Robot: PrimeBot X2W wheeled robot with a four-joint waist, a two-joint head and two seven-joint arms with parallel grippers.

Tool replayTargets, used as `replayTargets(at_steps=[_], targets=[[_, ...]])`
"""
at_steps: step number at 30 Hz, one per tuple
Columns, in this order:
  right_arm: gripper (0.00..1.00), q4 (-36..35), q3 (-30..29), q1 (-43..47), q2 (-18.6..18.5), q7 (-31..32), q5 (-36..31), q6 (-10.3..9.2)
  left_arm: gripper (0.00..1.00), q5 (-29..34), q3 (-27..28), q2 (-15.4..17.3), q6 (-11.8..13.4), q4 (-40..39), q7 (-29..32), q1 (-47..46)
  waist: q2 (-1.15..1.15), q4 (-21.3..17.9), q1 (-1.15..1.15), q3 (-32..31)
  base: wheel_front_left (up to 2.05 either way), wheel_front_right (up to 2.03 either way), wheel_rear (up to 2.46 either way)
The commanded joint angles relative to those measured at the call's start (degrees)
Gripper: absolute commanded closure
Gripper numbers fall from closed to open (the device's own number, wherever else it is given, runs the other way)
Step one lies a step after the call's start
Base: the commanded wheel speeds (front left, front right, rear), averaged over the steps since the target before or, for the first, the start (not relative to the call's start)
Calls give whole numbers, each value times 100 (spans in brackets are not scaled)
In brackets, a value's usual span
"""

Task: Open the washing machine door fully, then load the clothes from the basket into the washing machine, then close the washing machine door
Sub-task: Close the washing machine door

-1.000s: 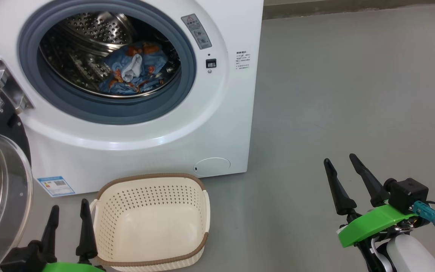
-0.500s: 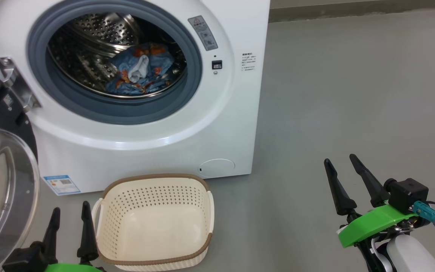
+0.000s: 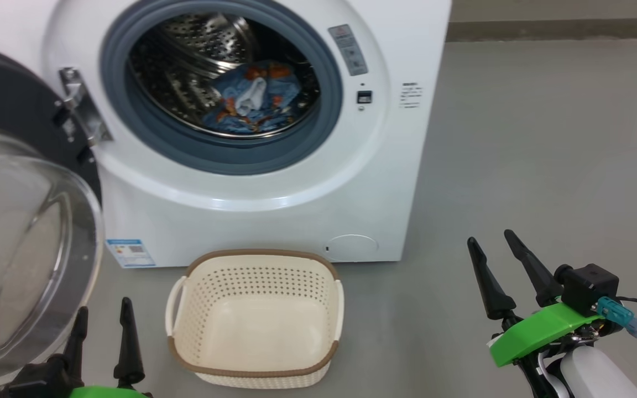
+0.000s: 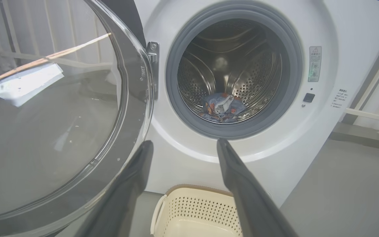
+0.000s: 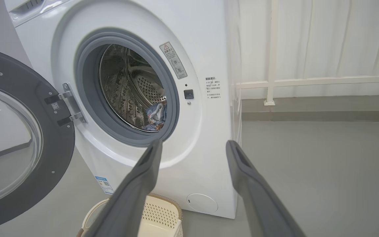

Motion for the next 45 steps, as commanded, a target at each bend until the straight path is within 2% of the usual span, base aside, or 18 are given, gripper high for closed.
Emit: replayTargets(at_steps=[1, 28, 37, 45], targets=[[0, -103, 108, -6, -12, -46, 70, 26, 0, 55, 175, 152, 65, -137, 5, -177, 0, 234, 0, -39, 0, 0, 0], [0, -28, 297, 4, 117, -46, 192, 26, 0, 86, 118, 250, 409, -470, 251, -3, 0, 1852, 0, -162, 0, 0, 0], [0, -11, 311, -14, 186, -46, 198, 26, 0, 62, 125, 339, 394, -403, 228, -52, 0, 2247, 0, -161, 0, 0, 0], [0, 12, 381, -51, 162, -46, 208, 26, 0, 31, 106, 330, 402, -313, 166, -55, 0, 2424, 0, -181, 0, 0, 0]])
